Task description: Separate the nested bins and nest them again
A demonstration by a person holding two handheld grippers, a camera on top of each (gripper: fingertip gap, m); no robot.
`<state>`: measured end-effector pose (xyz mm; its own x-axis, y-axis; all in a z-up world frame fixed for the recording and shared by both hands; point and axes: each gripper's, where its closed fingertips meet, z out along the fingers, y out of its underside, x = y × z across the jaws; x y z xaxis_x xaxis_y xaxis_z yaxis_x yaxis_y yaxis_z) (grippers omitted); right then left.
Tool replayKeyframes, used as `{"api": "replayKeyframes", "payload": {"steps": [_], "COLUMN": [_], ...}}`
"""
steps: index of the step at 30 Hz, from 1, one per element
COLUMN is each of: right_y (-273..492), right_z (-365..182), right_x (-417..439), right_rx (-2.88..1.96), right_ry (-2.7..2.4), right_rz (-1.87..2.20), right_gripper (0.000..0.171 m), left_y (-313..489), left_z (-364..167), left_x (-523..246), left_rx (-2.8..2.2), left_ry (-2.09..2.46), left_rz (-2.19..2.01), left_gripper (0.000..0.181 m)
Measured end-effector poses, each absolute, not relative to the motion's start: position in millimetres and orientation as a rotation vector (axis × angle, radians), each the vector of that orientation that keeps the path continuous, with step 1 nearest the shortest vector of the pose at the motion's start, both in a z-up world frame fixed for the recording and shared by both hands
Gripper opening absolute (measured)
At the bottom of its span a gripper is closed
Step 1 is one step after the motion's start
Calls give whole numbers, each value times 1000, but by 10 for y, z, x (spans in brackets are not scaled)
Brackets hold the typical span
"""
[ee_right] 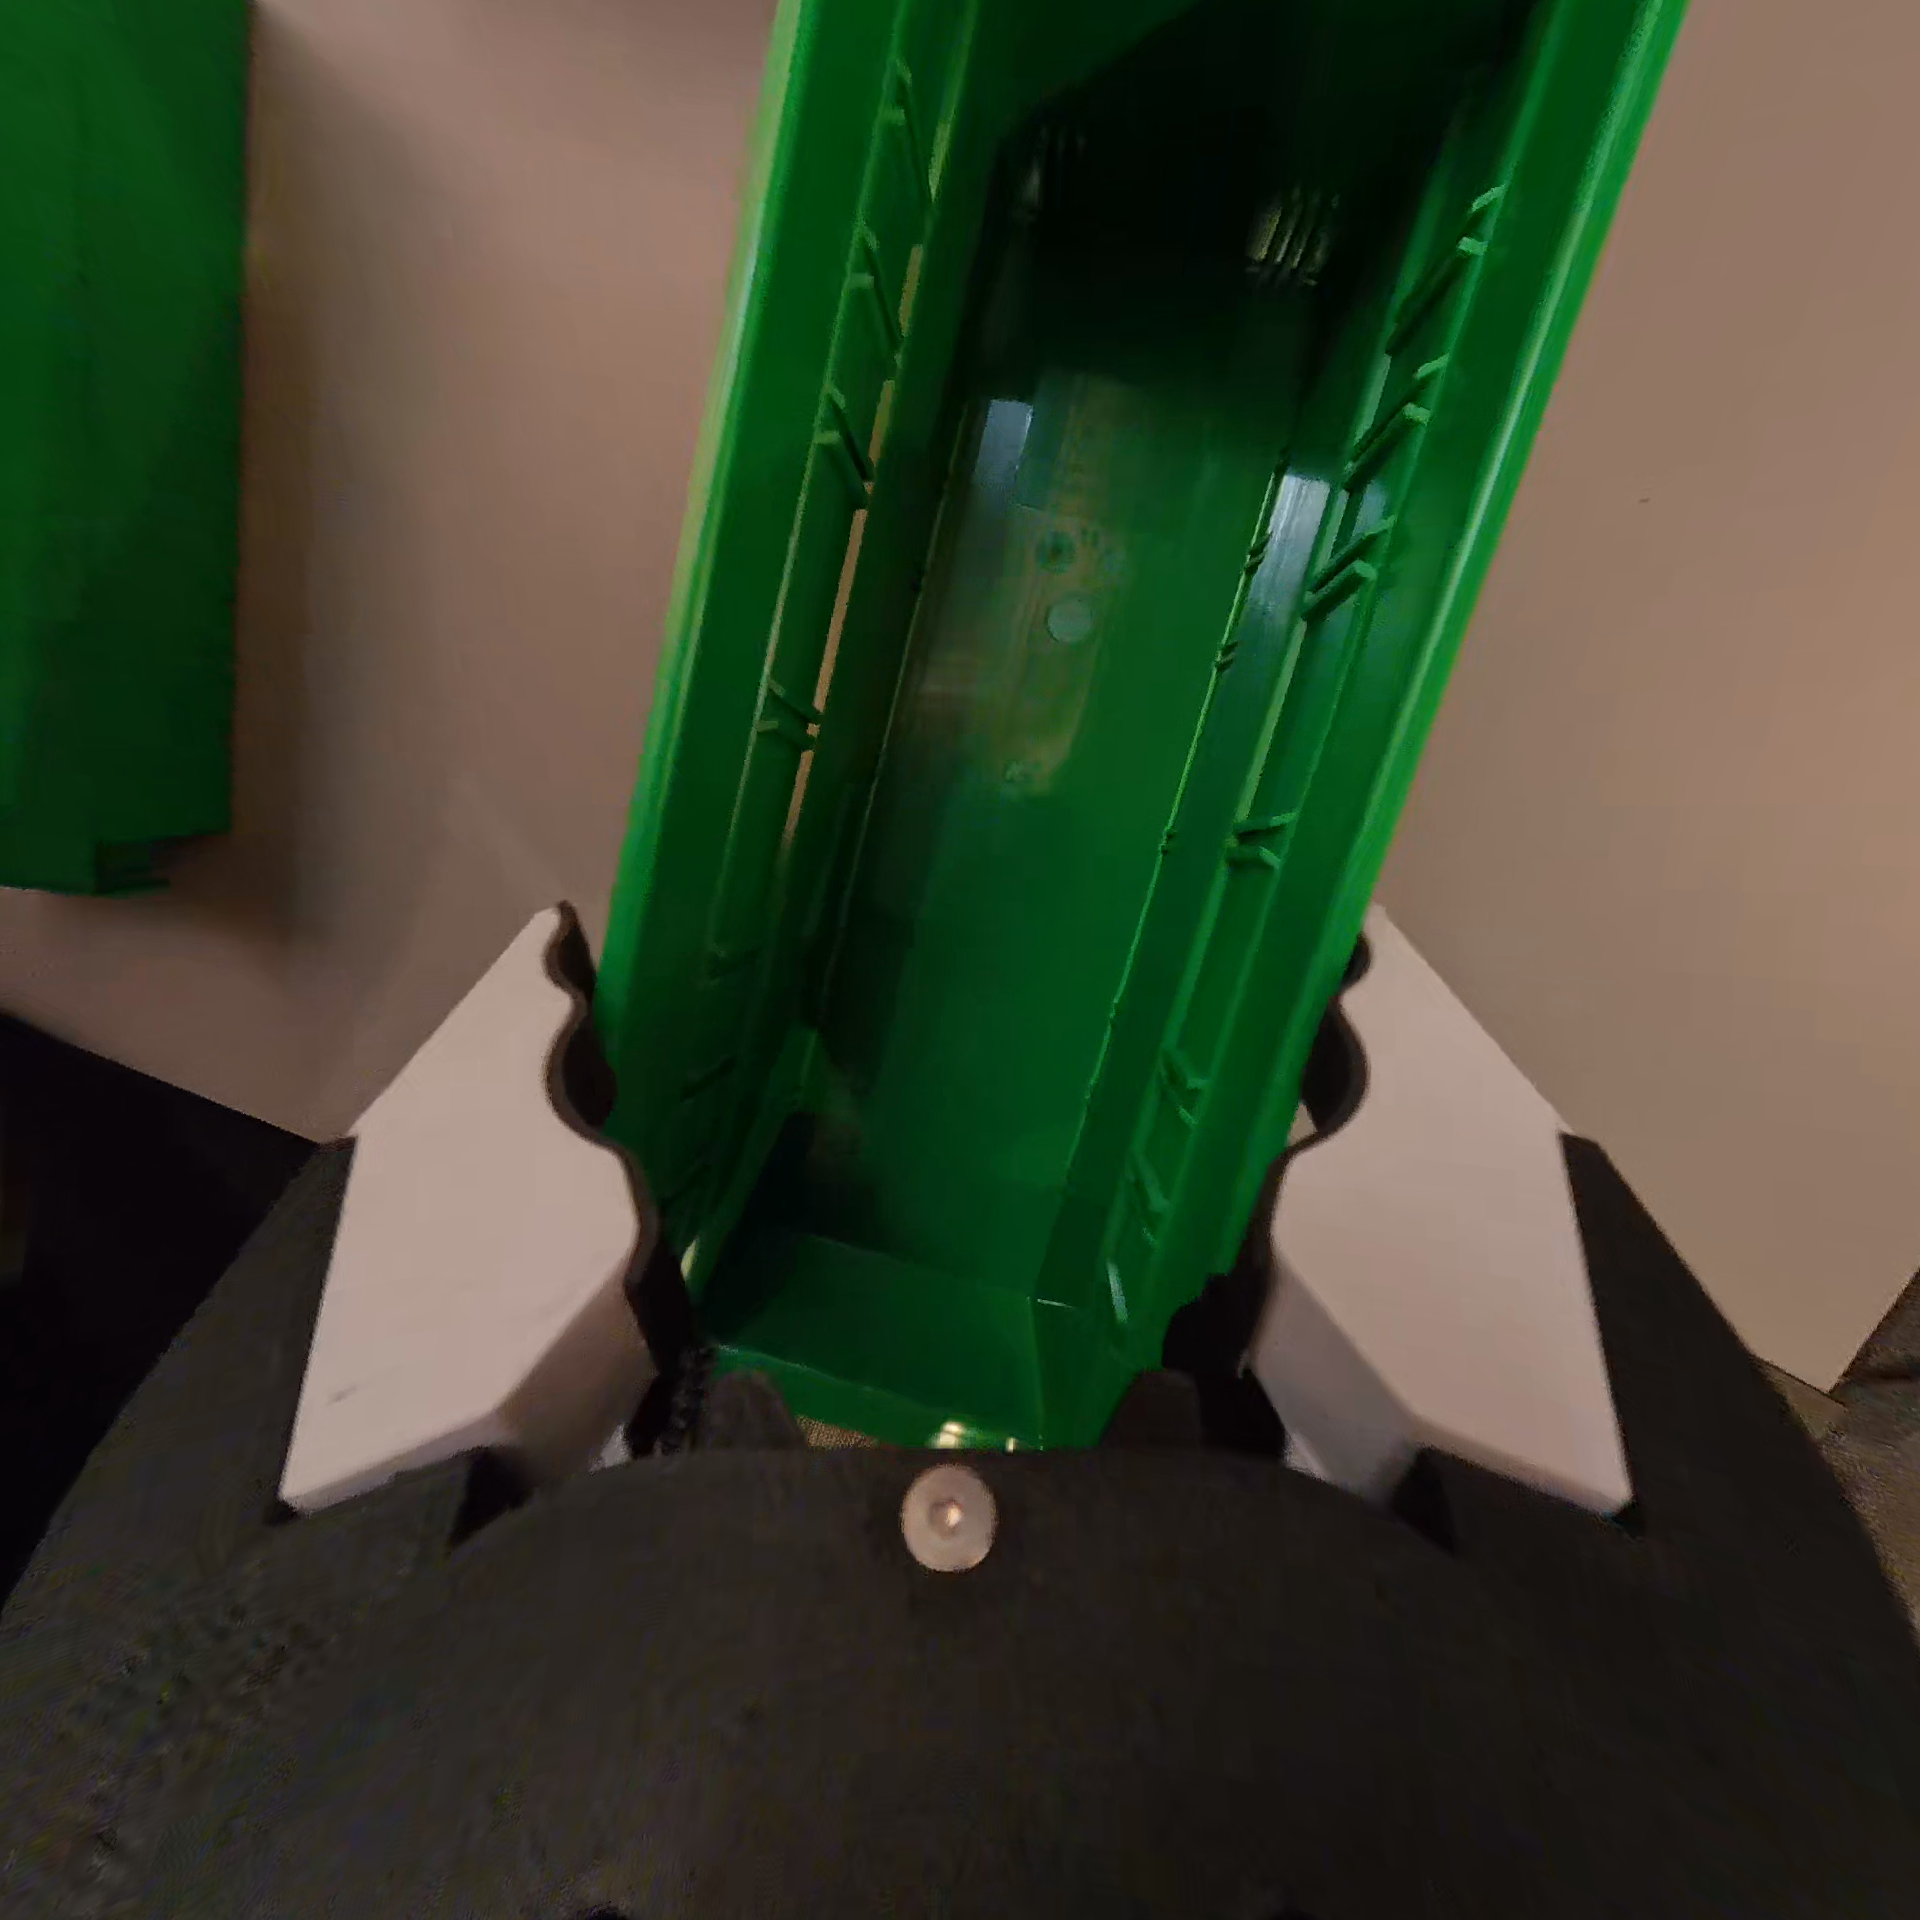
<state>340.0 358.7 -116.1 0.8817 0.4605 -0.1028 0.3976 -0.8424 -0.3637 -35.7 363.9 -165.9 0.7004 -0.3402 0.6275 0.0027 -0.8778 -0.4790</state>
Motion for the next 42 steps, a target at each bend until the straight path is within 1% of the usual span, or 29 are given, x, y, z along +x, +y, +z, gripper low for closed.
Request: {"api": "replayKeyframes", "payload": {"steps": [5,7,12,17,21,22,23,24,25,27,28,30,31,34,36,38,40,42], "right_y": [3627,3653,3726,3710,3741,3741,3741,3743,3741,3752,3764,3784,3779,3691,3559,3423,3302,3208], "right_z": [-1083,-988,-753,-1020,-1220,-1216,-1212,-1216,-1209,-1108,-1013,-772,-656,-375,-379,-562,-867,-1184], "right_x": [3361,3349,3357,3356,3366,3361,3360,3366,3377,3448,3478,3465,3399,2812,2247,1728,1347,1078], "right_rx": [-2692,-2651,-2548,-2565,-2530,-2532,-2538,-2545,-2553,-2552,-2541,-2497,-2479,-2418,-2415,-2449,-2511,-2565], "right_ry": [-575,-562,-532,-498,-482,-475,-476,-478,-474,-460,-452,-446,-446,-531,-634,-708,-773,-812], "right_rz": [326,325,287,319,267,278,283,284,280,216,176,109,104,274,440,556,606,652], "right_gripper": [112,110,110,117,136,136,133,134,136,149,153,156,155,139,135,143,155,156], "left_y": [3639,3632,3605,3623,3620,3612,3604,3596,3591,3586,3586,3567,3537,3460,3419,3359,3292,3197], "left_z": [-1637,-1630,-1653,-1626,-1625,-1630,-1632,-1634,-1636,-1627,-1618,-1586,-1560,-1523,-1506,-1517,-1505,-1495], "left_x": [-319,-324,-355,-316,-270,-261,-253,-244,-238,-237,-239,-215,-174,-63,19,124,252,386], "left_rx": [-2452,-2451,-2460,-2454,-2454,-2456,-2458,-2459,-2460,-2460,-2458,-2453,-2450,-2444,-2431,-2441,-2438,-2442], "left_ry": [275,278,265,283,294,299,302,305,308,311,307,286,261,149,74,43,19,-12], "left_rz": [-1038,-1032,-1032,-1034,-1042,-1042,-1045,-1047,-1048,-1049,-1051,-1094,-1148,-1258,-1314,-1329,-1368,-1453], "left_gripper": [69,69,69,69,69,69,69,69,69,69,69,65,59,63,64,67,71,72]}}
